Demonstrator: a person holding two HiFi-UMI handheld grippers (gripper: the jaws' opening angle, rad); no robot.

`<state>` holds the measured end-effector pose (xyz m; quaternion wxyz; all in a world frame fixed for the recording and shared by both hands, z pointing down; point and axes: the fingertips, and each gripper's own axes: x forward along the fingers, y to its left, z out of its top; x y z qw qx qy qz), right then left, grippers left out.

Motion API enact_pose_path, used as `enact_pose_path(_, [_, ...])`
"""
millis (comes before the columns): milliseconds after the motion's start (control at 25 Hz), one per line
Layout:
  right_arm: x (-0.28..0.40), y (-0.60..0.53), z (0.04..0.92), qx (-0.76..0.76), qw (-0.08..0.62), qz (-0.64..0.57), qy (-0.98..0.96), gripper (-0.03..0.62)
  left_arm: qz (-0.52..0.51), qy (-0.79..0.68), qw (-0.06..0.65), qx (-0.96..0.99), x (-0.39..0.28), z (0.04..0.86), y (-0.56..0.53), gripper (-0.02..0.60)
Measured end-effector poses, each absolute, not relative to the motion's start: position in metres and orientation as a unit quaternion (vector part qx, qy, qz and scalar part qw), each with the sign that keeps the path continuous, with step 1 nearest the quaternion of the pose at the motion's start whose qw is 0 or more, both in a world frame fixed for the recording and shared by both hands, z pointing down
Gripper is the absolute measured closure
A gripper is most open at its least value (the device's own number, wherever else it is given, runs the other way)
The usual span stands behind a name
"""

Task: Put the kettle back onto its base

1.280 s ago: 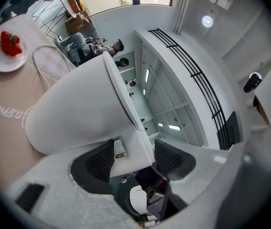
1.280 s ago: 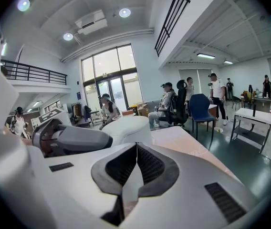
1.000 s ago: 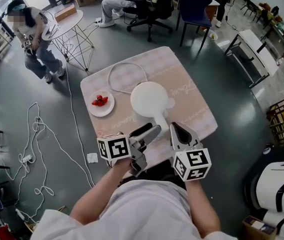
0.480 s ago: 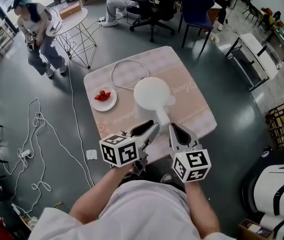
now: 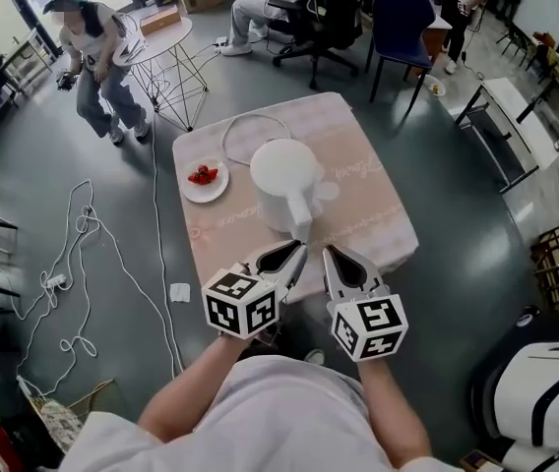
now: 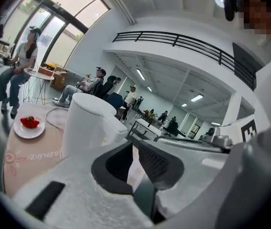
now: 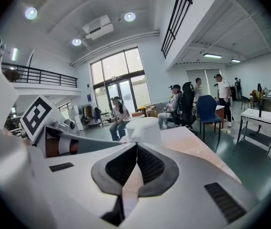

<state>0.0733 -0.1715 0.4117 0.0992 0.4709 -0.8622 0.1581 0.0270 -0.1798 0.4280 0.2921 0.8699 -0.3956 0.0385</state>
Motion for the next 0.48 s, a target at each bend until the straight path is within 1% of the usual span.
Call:
enact_pose_path(240, [0.08,-0.149,0.409,0.441,0.104,0.153,-0.879,0.589,0.063,-0.43,0.247,0.866,0.04,0.421,-0.154,0.574])
enact_pose_path(480, [0.073,-0.133,0.406,0.416,0.095,0.148,-0.892,0.589,0.073,-0.451,0.223,0.861,0.039,0.418,-0.137,0.574])
